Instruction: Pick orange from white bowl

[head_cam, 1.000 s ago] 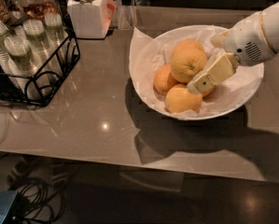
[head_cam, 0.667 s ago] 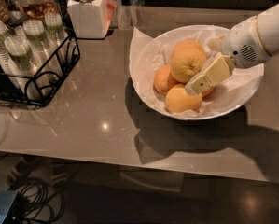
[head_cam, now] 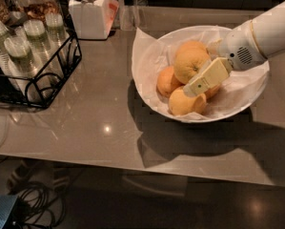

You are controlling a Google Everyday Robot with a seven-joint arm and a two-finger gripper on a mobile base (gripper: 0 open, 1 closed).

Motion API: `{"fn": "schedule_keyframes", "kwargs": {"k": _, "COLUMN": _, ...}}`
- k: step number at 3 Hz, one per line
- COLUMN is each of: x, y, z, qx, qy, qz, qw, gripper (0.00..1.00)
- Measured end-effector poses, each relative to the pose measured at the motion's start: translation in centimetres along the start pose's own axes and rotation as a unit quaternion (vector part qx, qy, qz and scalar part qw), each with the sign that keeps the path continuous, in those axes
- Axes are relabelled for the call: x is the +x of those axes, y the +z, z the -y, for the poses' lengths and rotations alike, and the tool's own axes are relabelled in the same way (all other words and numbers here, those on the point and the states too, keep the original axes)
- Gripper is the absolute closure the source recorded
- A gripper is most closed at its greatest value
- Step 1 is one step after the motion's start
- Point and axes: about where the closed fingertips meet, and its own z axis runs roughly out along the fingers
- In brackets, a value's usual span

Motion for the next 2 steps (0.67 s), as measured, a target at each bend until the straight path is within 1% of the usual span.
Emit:
{"fn": "schedule_keyframes", "kwargs": {"k": 1, "x": 0.08, "y": 0.96, "z": 0.14, "qx": -0.007, "qy": 0.006, "qz": -0.012, "qw": 0.9999, "gripper": 0.19}}
{"fn": "schedule_keyframes", "kwargs": {"k": 2, "x": 0.07, "y": 0.97, "z": 0.13, "qx": -0.008, "qy": 0.006, "qz": -0.012, "qw": 0.9999, "gripper": 0.42}}
